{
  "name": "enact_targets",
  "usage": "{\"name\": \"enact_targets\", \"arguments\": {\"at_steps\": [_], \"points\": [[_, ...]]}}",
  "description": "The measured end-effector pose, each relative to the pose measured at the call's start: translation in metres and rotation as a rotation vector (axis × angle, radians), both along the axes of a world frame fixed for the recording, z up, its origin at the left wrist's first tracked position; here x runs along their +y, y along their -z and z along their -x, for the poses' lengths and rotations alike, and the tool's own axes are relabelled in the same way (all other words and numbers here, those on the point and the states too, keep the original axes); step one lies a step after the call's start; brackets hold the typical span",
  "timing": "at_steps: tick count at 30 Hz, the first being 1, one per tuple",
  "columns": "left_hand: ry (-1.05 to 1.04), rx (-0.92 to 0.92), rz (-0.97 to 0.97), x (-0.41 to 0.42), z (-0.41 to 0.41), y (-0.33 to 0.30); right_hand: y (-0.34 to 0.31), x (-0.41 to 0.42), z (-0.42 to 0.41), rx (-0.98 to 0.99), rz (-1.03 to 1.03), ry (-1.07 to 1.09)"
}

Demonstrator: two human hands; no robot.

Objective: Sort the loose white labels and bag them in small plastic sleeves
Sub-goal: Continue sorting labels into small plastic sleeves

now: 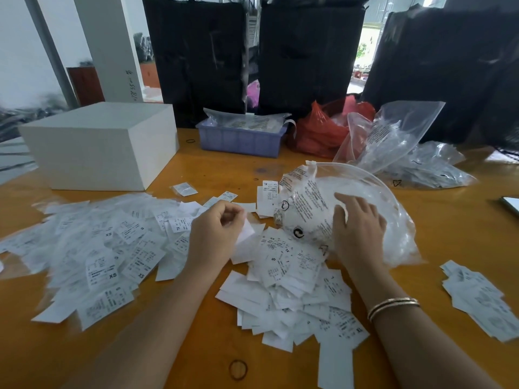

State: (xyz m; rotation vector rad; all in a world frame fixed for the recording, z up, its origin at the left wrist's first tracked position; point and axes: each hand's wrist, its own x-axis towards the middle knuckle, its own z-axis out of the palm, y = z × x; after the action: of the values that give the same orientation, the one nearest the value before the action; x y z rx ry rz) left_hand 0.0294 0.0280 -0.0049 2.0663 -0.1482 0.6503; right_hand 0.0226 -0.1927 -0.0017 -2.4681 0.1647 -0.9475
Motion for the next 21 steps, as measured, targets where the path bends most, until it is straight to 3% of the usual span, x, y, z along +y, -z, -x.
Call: {"name": "enact_targets", "arguments": {"at_steps": [3, 6, 10, 21], "points": [[-0.055, -0.02, -0.257, 0.006, 0.0, 0.002, 0.007, -0.007, -0.004, 0.301, 0.023, 0.066], [-0.164, 0.042, -0.448, 0.01, -0.001, 0.004, 0.009, -0.007, -0.008, 0.421, 0.121, 0.084], [-0.219, 0.031, -0.5, 0.007, -0.002, 0.007, 0.008, -0.008, -0.008, 0.366, 0.097, 0.099], [-0.079, 0.033, -0.479, -0.003, 0.0, 0.009, 0.004, -0.011, -0.008, 0.201, -0.182, 0.136]]}}
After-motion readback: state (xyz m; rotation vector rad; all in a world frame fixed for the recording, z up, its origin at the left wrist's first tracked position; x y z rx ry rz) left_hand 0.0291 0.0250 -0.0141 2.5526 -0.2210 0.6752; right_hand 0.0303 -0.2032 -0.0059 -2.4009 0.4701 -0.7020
